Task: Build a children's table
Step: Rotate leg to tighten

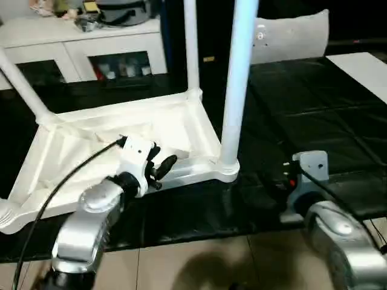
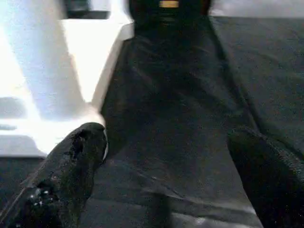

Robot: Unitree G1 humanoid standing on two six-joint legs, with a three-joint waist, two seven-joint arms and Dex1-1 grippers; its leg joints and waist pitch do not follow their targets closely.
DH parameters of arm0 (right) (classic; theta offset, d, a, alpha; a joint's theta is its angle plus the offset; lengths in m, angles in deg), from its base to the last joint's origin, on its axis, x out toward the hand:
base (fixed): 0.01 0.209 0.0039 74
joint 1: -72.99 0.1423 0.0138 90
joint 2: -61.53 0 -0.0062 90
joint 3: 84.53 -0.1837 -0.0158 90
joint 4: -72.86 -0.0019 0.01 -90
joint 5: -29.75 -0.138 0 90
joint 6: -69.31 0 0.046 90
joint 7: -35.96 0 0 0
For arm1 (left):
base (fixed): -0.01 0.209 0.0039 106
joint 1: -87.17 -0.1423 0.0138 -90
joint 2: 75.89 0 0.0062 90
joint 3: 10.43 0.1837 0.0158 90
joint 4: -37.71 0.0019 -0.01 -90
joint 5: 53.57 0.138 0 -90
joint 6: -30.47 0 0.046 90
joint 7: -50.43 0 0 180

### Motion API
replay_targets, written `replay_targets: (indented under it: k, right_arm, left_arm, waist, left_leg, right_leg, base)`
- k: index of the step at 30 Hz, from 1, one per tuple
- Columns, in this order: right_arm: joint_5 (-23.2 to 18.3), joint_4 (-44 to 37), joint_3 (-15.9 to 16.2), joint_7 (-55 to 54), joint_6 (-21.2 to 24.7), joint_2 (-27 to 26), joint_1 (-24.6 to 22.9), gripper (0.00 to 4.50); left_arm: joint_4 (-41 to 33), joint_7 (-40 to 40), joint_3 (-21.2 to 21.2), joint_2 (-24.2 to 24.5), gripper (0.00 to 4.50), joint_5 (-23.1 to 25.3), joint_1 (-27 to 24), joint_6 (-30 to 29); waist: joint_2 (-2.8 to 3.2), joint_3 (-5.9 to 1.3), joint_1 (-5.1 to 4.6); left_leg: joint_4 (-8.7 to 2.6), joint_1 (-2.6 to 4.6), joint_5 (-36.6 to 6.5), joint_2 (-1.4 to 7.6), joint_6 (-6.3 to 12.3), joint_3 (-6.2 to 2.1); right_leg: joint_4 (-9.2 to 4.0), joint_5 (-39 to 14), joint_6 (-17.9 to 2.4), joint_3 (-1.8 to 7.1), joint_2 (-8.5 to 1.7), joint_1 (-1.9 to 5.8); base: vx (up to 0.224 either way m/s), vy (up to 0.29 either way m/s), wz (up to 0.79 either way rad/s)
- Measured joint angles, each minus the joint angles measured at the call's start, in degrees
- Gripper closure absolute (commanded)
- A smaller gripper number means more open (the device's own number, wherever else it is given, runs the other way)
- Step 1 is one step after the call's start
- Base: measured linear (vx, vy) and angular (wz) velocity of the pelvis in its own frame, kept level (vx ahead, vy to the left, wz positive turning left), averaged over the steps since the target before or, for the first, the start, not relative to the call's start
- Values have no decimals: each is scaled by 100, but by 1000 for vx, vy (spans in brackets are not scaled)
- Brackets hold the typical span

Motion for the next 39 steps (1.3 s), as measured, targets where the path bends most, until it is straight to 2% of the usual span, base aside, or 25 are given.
replay_targets:
  k: [4, 5, 8, 10, 14, 16, 18, 21, 26, 28, 29, 32, 33, 39]
  right_arm:
    - [-6, 56, 57, 349, -14, 252, 105, 0]
    - [-7, 119, 56, 486, -43, 402, 164, 0]
    - [53, 318, 64, 802, -637, 686, 225, 0]
    - [52, 369, 129, 1049, -818, 882, 247, 0]
    - [-214, 715, 156, 1727, -500, 1233, 351, 0]
    - [-324, 775, 151, 1923, -435, 1241, 372, 0]
    - [-495, 806, 157, 2209, -466, 1338, 384, 0]
    - [-630, 827, 158, 2502, -585, 1471, 405, 0]
    - [-711, 850, 152, 2783, -644, 1617, 424, 0]
    - [-724, 852, 147, 2845, -646, 1617, 452, 0]
    - [-748, 852, 149, 2884, -648, 1619, 491, 0]
    - [-831, 851, 142, 2948, -689, 1626, 524, 0]
    - [-852, 851, 143, 2965, -704, 1627, 524, 0]
    - [-897, 849, 149, 3088, -710, 1656, 509, 0]
  left_arm:
    - [319, 539, 272, 7, 180, -95, 271, 107]
    - [608, 744, 465, 23, 180, -70, 417, 216]
    - [1332, 1260, 894, 55, 180, 3, 752, 633]
    - [1676, 1446, 1151, 52, 180, 89, 906, 769]
    - [2673, 1687, 1488, -13, 180, 398, 1520, 1098]
    - [3004, 1745, 1506, -14, 178, 501, 1693, 1253]
    - [3536, 1779, 1548, -57, 171, 576, 1933, 1477]
    - [4106, 1810, 1508, -73, 203, 583, 2158, 1695]
    - [4623, 2530, 1574, 51, 242, 543, 2330, 1772]
    - [4777, 2604, 1574, 30, 256, 539, 2373, 1851]
    - [4959, 2615, 1574, -5, 279, 545, 2463, 1940]
    - [5300, 2625, 1571, -71, 291, 552, 2627, 2179]
    - [5405, 2609, 1565, -90, 310, 564, 2655, 2296]
    - [5801, 2749, 1539, -223, 366, 591, 2804, 2616]
  waist:
    - [-46, -9, -12]
    - [-83, -10, -7]
    - [-178, -11, 2]
    - [-221, -10, -1]
    - [-311, -8, 18]
    - [-316, -9, 6]
    - [-320, -8, 36]
    - [-321, -10, 85]
    - [-320, -11, 194]
    - [-322, -10, 221]
    - [-323, -9, 246]
    - [-326, -8, 288]
    - [-326, -8, 302]
    - [-335, -3, 318]
  left_leg:
    - [21, -14, -1, -4, 2, 1]
    - [22, -22, 2, -6, 6, 0]
    - [22, -34, 6, -5, 13, 2]
    - [21, -36, 7, 3, 14, 3]
    - [18, -45, 9, 3, 18, 7]
    - [16, -47, 6, 10, 23, 13]
    - [17, -56, 3, 8, 30, 18]
    - [17, -60, 18, 9, 63, 19]
    - [15, -53, 18, 11, 65, 29]
    - [18, -49, 20, 11, 67, 31]
    - [20, -44, 23, 11, 70, 38]
    - [19, -32, 17, 11, 57, 49]
    - [20, -30, 17, 11, 56, 54]
    - [24, -31, 18, 11, 56, 60]
  right_leg:
    - [-17, 0, 1, 0, -7, 6]
    - [-19, 0, 1, 1, -10, 5]
    - [-21, 1, 2, 2, -10, -5]
    - [-21, 1, 3, 8, -10, -5]
    - [-19, 2, 3, 12, -7, -16]
    - [-14, 3, 2, 23, -8, -26]
    - [-1, 5, 1, 35, -8, -40]
    - [10, 7, -2, 40, -7, -50]
    - [30, 9, -6, 52, -7, -58]
    - [37, 9, -6, 55, -8, -58]
    - [40, 9, -6, 58, -9, -57]
    - [41, 9, -6, 63, -11, -51]
    - [41, 9, -5, 66, -13, -51]
    - [40, 9, -5, 69, -15, -50]
  base:
    - [0, 0, 0]
    - [0, 0, 0]
    - [0, 0, 0]
    - [0, 0, 0]
    - [0, 0, 0]
    - [0, 0, 0]
    - [0, 0, 0]
    - [0, 0, 0]
    - [0, 0, 0]
    - [0, 0, 0]
    - [0, 0, 0]
    - [0, 0, 0]
    - [0, 0, 0]
    - [0, 0, 0]
